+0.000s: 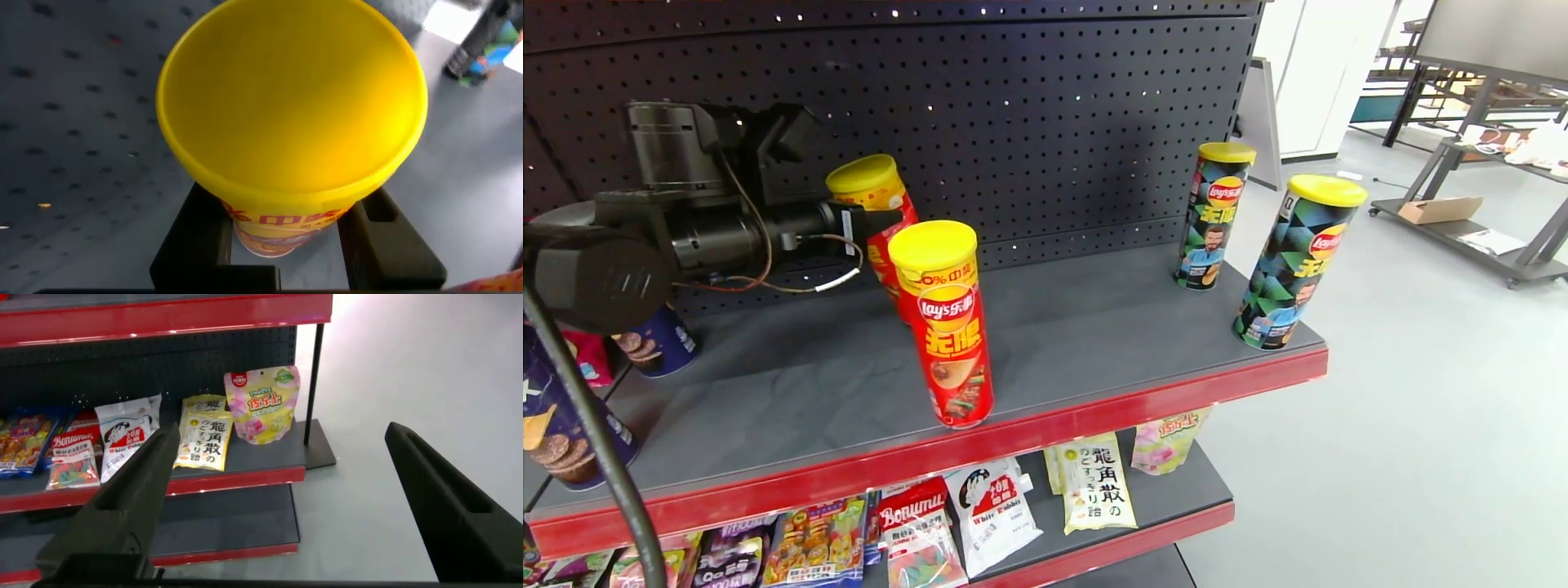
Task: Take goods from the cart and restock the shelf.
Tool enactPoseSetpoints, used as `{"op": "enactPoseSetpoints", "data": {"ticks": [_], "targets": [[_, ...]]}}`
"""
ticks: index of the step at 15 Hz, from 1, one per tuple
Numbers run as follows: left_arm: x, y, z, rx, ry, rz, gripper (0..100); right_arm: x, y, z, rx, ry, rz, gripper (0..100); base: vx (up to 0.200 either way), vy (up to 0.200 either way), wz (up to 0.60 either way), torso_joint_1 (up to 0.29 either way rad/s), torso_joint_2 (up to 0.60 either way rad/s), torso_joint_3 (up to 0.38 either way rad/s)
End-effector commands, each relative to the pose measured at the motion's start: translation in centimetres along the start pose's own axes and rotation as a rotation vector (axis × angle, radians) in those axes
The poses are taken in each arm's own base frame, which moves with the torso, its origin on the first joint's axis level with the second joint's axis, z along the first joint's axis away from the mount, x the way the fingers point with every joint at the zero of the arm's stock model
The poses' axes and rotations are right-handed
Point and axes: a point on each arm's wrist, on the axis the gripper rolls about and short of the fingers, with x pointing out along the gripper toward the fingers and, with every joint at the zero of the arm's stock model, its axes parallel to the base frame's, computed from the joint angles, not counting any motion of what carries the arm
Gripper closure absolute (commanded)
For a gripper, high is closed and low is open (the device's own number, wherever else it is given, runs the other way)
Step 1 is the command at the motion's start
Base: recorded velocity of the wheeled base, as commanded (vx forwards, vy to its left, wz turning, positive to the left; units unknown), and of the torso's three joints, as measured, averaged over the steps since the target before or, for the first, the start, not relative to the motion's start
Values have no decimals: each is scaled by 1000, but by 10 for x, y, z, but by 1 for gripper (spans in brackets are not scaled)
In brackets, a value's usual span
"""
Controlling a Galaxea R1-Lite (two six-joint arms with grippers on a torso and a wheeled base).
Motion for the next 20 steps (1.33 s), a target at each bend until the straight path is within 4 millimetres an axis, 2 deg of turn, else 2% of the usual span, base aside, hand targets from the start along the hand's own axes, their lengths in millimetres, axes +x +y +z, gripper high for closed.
{"op": "enactPoseSetpoints", "data": {"ticks": [1, 8, 20], "targets": [[5, -8, 4, -1, 22, -24, 100, 0, 0, 0, -1, 1, 1, 0, 0, 0, 0, 0, 0, 0], [22, -21, 6, 0, 28, -21, 100, 0, 0, 0, -1, 2, 0, 0, 0, 0, 0, 0, 0, 0], [39, -21, -2, 9, 48, -47, 100, 0, 0, 0, -1, 2, 0, 0, 0, 0, 0, 0, 0, 0]]}}
